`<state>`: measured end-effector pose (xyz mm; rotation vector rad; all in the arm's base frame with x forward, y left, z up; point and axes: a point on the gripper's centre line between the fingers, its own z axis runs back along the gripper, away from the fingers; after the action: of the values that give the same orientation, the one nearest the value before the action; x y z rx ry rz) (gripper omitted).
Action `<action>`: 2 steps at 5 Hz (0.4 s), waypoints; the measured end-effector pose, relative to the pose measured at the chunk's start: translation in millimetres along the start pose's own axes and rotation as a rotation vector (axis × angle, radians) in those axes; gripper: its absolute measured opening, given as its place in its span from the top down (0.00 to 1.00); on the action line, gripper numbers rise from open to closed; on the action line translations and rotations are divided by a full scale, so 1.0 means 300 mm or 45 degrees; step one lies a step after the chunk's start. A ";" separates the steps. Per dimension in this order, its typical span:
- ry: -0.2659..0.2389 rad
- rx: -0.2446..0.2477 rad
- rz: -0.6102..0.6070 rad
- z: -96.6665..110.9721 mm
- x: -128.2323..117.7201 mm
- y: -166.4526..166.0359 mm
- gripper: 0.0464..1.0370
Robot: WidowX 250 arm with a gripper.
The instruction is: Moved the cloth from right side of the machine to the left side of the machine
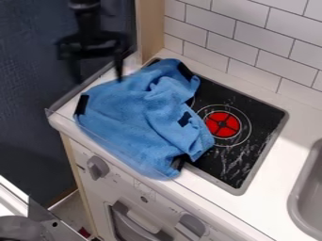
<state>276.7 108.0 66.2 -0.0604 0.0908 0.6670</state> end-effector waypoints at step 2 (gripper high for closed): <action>0.076 -0.023 -0.122 0.070 -0.195 -0.099 0.04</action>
<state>250.9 50.4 93.9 -0.1019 0.1386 0.5706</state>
